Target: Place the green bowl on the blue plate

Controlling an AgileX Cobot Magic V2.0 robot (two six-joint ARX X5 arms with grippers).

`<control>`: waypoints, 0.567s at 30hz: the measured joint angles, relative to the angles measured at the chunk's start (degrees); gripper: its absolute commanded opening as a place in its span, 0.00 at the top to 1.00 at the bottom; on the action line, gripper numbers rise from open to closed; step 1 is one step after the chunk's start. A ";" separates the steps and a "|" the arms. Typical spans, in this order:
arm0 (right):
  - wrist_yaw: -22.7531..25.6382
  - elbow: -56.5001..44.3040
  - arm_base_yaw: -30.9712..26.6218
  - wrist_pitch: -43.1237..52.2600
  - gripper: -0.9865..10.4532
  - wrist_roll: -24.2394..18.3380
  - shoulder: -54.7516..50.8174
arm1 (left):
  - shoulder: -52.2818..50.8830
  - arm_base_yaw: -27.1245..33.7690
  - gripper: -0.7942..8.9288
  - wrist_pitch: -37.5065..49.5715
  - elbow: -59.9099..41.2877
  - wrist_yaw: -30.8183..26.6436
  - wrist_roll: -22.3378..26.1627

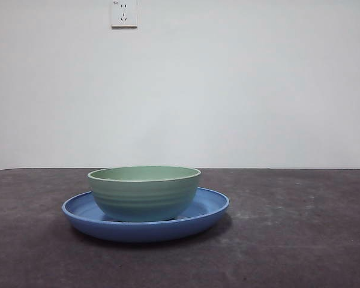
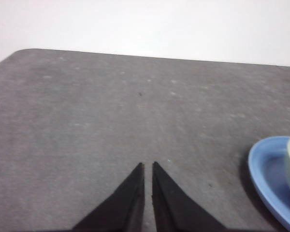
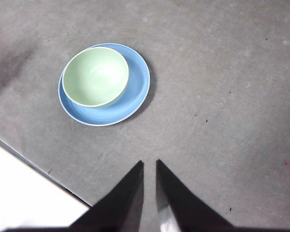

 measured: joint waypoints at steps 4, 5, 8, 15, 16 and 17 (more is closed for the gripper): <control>0.02 0.00 0.00 0.00 0.88 0.00 0.00 | 0.02 0.09 0.89 -1.22 0.00 -1.70 -0.02; 0.02 0.00 0.00 0.00 0.88 0.00 0.00 | 0.02 0.09 0.89 -1.22 0.00 -1.70 -0.02; 0.02 0.00 0.00 0.00 0.88 0.00 0.00 | 0.02 0.09 0.89 -1.22 0.00 -1.70 -0.02; 0.02 0.00 0.00 0.00 0.88 0.00 0.00 | 0.02 0.09 0.89 -1.22 0.00 -1.70 -0.02; 0.02 0.00 0.00 0.00 0.88 0.00 0.00 | 0.02 0.09 0.89 -1.22 0.00 -1.70 -0.02; 0.02 0.00 0.00 0.00 0.88 0.00 0.00 | 0.02 0.09 0.89 -1.22 0.00 -1.70 -0.02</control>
